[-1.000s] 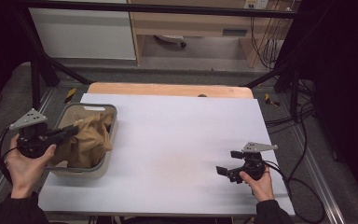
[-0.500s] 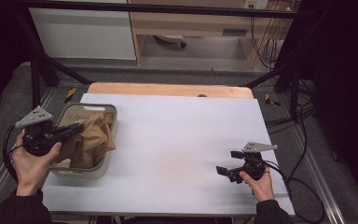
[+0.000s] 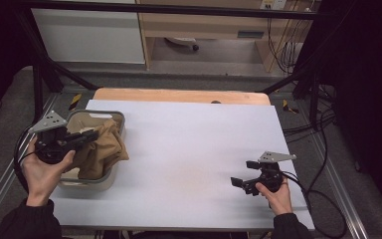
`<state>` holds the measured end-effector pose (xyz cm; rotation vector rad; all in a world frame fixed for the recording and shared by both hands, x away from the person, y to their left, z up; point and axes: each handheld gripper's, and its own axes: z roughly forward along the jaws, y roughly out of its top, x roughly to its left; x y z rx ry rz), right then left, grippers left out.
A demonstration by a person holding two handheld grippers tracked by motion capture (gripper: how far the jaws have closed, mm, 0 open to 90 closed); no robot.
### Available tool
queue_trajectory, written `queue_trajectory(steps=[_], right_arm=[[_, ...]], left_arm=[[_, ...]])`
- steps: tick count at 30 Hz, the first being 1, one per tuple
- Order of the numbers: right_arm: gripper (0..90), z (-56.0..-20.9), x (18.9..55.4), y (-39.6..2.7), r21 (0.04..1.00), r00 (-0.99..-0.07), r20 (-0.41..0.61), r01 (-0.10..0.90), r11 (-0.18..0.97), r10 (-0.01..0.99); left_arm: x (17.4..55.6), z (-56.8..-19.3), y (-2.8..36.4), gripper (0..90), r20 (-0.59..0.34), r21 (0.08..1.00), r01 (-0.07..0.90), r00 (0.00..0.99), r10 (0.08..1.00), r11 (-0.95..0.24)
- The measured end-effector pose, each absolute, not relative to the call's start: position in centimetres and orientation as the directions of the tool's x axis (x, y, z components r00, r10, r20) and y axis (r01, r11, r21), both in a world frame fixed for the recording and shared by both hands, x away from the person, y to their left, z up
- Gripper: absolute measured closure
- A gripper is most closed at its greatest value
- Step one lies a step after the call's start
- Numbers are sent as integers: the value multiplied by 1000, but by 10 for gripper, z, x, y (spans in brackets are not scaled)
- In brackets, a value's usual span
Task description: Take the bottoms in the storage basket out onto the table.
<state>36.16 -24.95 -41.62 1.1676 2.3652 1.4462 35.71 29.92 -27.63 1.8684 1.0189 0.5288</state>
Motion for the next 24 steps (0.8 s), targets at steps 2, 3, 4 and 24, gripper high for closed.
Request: queue_trajectory(steps=[2, 3, 4, 24], right_arm=[[6, -416, 362, -250, 804, -691, 267, 544, 239, 672], [6, -416, 362, -250, 805, -691, 267, 544, 239, 672], [6, -416, 362, -250, 805, -692, 266, 542, 240, 671], [6, -416, 362, -250, 805, -691, 268, 544, 238, 672]], left_arm=[[358, -275, 296, 868, -50, 870, 428, 571, 820, -245], [358, -275, 294, 868, -50, 870, 427, 573, 818, -246], [358, -274, 293, 868, -47, 870, 426, 575, 817, -249], [361, -269, 268, 868, -24, 866, 409, 608, 794, -287]])
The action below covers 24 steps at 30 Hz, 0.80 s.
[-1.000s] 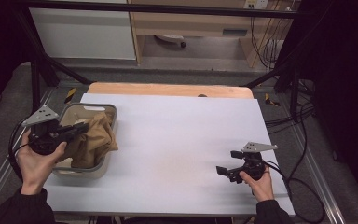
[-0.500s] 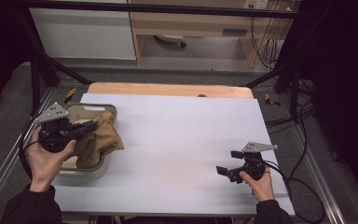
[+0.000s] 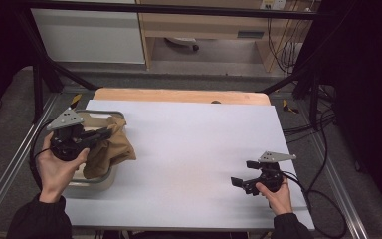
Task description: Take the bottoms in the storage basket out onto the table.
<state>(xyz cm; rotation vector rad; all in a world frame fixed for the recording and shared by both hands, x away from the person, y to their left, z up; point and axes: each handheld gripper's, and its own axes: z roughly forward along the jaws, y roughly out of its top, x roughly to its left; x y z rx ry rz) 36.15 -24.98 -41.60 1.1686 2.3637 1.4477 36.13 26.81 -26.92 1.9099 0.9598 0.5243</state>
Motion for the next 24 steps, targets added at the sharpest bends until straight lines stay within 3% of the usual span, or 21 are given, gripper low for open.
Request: queue_trajectory(steps=[24], right_arm=[[6, -416, 361, -250, 806, -692, 265, 542, 240, 672]], left_arm=[[363, -263, 240, 868, -20, 871, 383, 654, 756, -308]])
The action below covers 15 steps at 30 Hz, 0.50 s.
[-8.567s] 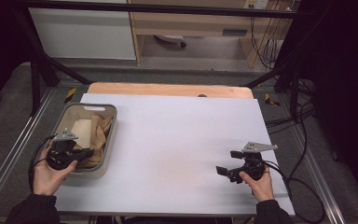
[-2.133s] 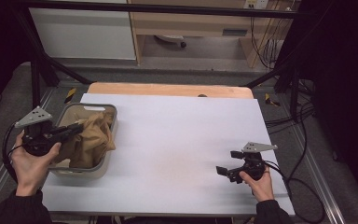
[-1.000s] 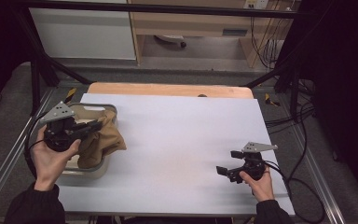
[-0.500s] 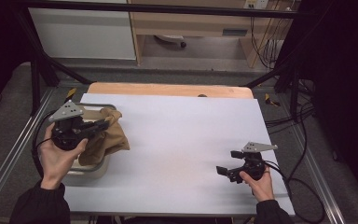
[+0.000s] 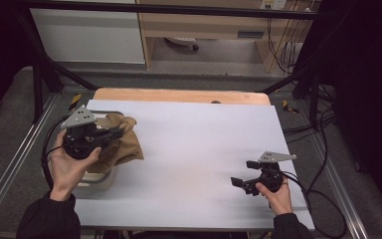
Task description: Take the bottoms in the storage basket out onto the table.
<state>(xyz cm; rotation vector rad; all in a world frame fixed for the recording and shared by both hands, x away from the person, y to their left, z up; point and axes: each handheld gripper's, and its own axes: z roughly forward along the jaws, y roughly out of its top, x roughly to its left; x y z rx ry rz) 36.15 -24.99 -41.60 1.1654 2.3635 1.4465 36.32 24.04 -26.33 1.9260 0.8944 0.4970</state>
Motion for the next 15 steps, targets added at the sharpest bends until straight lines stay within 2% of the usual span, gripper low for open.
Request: queue_trajectory(steps=[15], right_arm=[[6, -416, 362, -250, 807, -693, 263, 539, 240, 671]], left_arm=[[365, -263, 222, 868, -8, 867, 370, 679, 734, -333]])
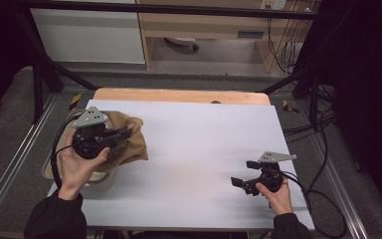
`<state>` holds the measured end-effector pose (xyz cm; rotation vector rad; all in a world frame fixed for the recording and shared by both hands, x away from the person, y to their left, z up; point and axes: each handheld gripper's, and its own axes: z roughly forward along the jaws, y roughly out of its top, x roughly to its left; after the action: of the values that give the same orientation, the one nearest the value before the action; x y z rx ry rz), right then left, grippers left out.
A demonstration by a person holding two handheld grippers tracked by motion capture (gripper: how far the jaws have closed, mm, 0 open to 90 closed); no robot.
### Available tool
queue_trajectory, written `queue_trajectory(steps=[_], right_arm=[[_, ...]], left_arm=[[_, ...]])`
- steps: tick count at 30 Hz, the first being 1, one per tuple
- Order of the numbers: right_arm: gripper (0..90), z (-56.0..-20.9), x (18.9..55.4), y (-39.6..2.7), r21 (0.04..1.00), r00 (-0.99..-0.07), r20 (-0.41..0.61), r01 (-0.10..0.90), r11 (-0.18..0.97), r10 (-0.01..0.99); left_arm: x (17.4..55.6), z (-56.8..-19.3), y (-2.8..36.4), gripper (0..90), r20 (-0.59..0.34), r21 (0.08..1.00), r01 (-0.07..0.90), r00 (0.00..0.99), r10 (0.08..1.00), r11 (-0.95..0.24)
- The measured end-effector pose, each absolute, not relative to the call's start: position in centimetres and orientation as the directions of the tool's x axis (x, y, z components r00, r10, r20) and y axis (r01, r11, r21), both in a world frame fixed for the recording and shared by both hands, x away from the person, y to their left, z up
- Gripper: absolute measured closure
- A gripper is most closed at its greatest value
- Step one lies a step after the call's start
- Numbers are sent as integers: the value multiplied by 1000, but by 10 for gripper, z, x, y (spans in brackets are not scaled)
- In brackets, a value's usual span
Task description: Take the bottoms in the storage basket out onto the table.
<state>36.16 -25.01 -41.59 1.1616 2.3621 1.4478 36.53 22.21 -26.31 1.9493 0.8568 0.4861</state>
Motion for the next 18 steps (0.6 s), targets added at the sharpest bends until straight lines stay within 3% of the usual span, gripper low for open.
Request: queue_trajectory(steps=[18], right_arm=[[6, -416, 362, -250, 808, -692, 264, 539, 238, 671]], left_arm=[[368, -265, 202, 868, -9, 864, 361, 707, 707, -350]])
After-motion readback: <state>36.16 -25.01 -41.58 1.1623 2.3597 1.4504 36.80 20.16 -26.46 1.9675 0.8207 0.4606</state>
